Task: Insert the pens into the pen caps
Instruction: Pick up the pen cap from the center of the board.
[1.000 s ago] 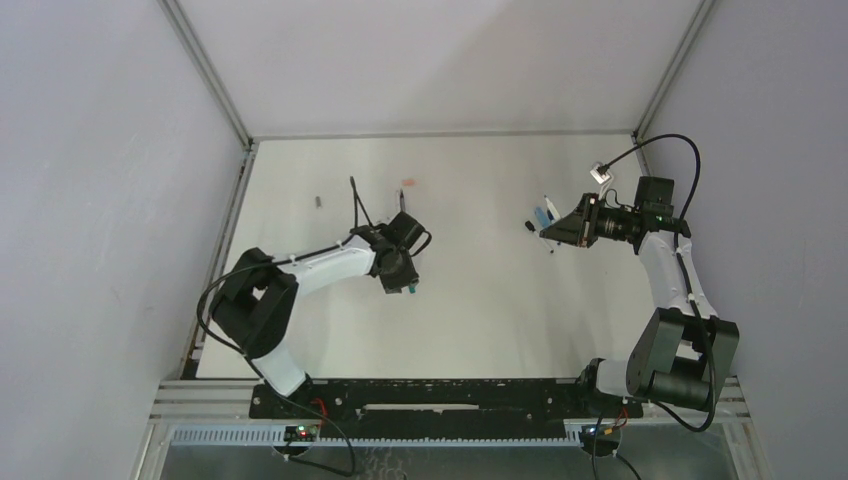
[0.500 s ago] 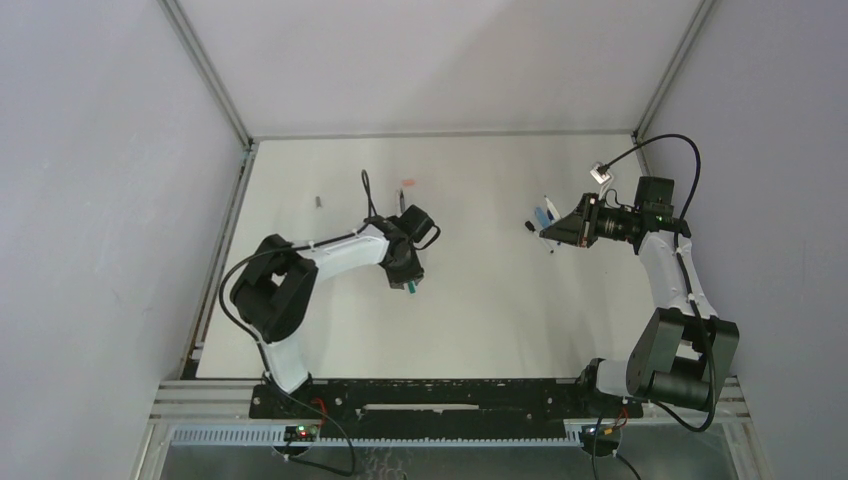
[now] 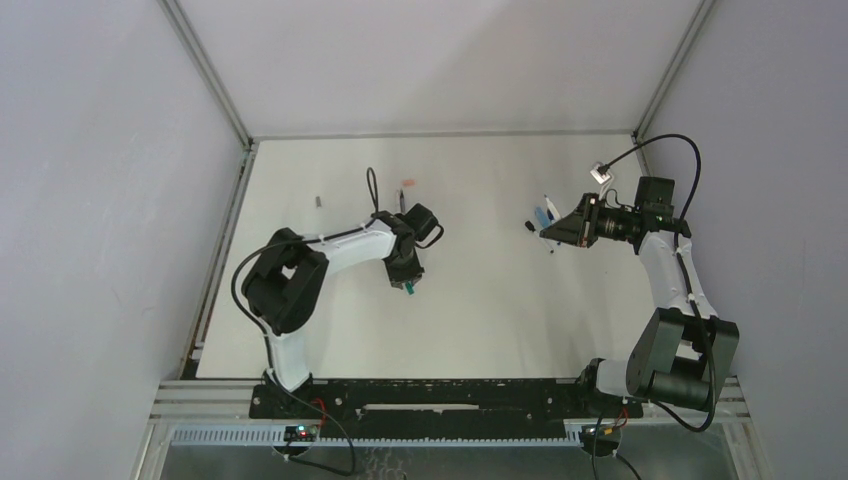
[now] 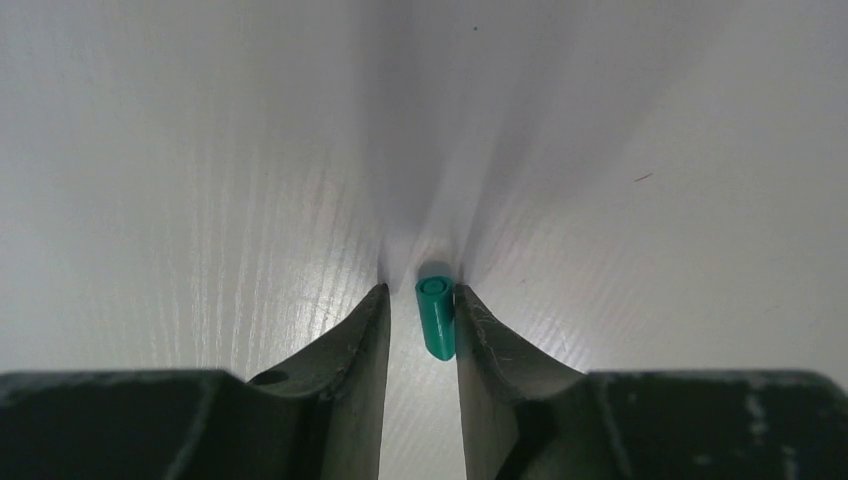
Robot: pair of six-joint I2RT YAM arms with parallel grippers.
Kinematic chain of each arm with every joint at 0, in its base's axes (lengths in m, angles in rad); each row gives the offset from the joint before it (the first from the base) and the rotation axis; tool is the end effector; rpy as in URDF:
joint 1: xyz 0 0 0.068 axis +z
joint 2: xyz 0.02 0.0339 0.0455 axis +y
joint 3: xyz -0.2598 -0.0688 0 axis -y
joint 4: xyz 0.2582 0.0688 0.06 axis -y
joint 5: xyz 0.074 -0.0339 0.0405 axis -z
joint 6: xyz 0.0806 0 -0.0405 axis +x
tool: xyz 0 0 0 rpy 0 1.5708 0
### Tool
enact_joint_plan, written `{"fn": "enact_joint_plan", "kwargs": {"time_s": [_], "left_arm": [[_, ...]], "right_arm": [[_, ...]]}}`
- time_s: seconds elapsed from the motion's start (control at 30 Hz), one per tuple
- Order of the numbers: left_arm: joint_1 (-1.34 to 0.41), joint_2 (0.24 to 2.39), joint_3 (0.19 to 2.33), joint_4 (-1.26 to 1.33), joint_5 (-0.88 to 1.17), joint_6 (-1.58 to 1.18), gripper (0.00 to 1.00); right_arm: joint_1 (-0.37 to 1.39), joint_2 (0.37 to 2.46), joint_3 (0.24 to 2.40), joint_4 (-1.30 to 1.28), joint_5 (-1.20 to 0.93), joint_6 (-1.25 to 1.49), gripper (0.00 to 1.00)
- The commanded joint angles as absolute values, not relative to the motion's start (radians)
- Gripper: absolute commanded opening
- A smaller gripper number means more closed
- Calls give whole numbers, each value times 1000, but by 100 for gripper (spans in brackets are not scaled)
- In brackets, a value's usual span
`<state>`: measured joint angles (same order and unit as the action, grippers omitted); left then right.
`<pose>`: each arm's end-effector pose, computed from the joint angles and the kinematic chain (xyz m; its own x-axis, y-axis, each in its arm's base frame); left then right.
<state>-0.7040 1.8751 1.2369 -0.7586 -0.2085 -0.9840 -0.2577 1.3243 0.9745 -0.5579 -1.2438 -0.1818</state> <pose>0.2909 -0.2251 0.1052 -0.9203 -0.2873 -0.2656 -0.2897 0.9566 -0.0313 0.2914 0.0021 0.2546 -0.6624 0.1145 -0.7404 -0.6117 0.4879 0.6227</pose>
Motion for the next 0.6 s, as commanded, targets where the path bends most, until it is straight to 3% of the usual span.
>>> {"fn": "enact_joint_plan", "kwargs": {"time_s": [0.0,0.57], "left_arm": [[-699,1900,1299,-785,-221,-956,31],[-699,1930,1257,-808,-140,-948,30]], "right_arm": [[-262,1313,975,-550,-1274,-211,0],[-270,1315,975,-551,-1285,-212,0]]}}
